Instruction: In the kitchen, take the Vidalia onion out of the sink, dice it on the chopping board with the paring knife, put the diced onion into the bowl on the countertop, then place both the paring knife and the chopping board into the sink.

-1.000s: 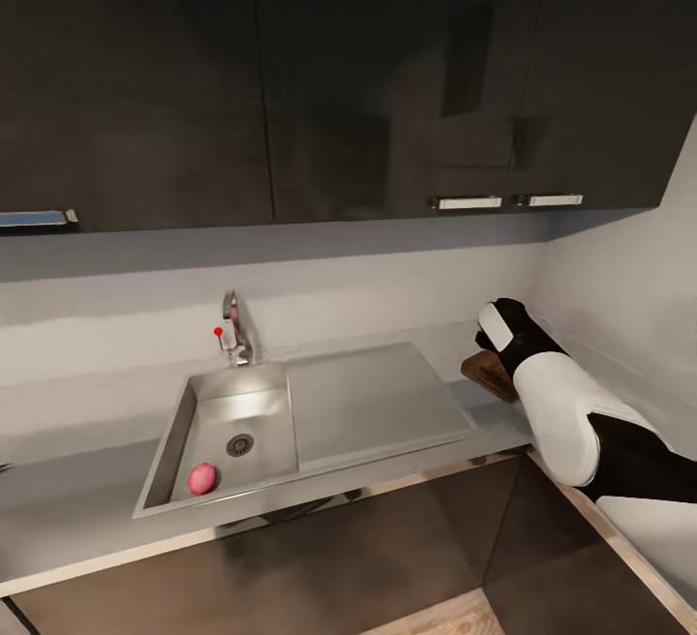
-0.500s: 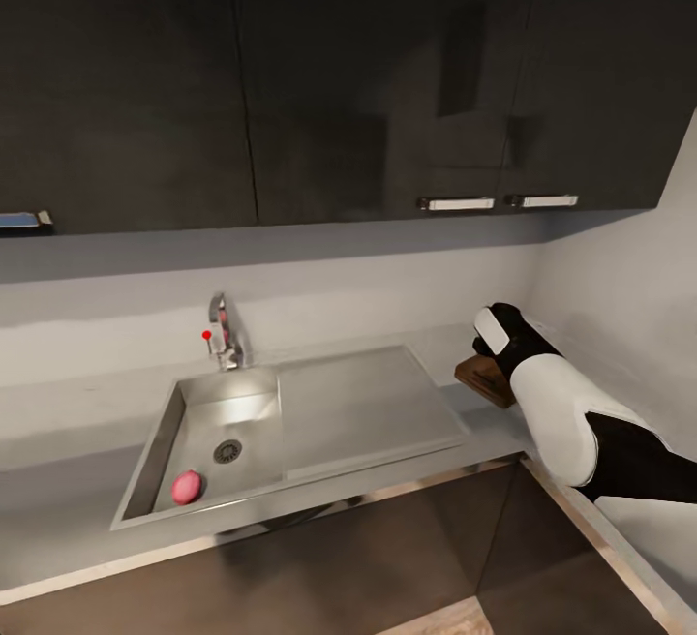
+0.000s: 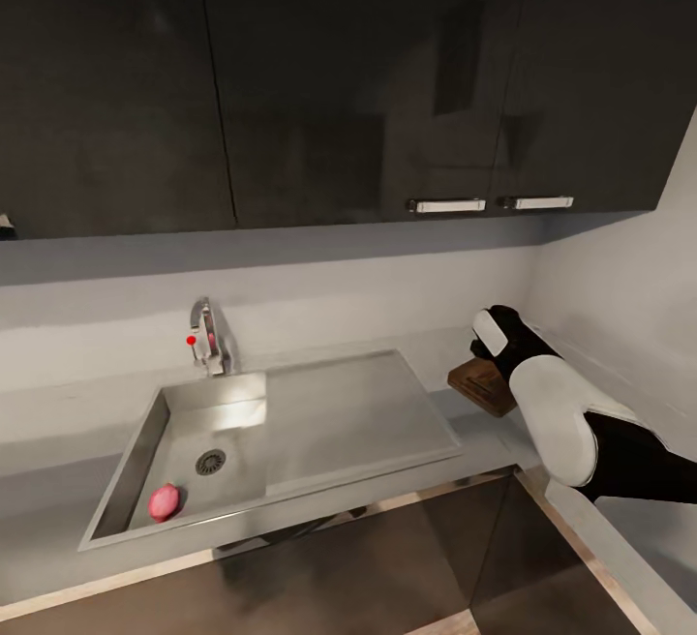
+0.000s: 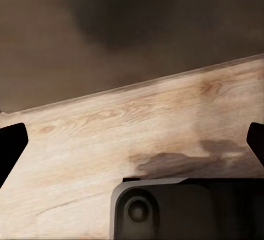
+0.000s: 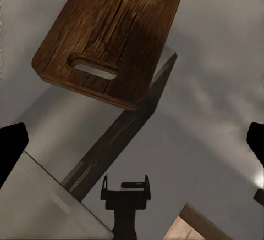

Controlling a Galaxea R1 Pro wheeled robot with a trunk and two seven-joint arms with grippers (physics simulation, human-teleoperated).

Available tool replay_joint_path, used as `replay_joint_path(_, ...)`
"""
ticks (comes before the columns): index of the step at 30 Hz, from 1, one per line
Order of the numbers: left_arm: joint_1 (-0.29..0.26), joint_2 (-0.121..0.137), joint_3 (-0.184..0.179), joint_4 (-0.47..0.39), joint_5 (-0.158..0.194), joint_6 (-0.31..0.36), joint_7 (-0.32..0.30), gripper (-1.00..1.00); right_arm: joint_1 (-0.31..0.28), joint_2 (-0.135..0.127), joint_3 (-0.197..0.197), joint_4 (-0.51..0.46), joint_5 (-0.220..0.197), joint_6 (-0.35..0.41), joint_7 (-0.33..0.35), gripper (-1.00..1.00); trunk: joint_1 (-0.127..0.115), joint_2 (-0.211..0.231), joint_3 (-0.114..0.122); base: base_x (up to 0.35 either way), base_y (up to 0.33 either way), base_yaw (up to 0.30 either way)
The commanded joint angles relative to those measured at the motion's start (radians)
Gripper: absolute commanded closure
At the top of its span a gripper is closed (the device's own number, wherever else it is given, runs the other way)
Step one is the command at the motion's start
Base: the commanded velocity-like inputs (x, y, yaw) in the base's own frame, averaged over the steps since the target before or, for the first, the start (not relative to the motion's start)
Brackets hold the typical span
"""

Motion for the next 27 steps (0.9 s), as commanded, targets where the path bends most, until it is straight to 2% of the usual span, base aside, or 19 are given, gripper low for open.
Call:
replay_joint_path(1,0.001,0.0,0.0,0.0,0.001,-0.001,0.0,-1.0,0.0,0.0,0.002,0.001,-0.01,0.002,-0.006,-1.0,0.0,-0.001,0.0,0.002,-0.002,0.0)
replay_joint_path(17,0.001,0.0,0.001,0.003,0.001,-0.001,0.0,-1.0,0.0,-0.001,0.002,0.024,-0.011,0.0,-0.007,-1.0,0.0,-0.001,0.0,0.004,0.0,0.0)
replay_joint_path(27,0.001,-0.001,-0.003,0.012,0.001,-0.001,0.0,-1.0,0.0,-0.001,0.001,0.023,-0.009,0.0,-0.009,-1.0,0.0,-0.001,0.0,0.247,0.0,0.0)
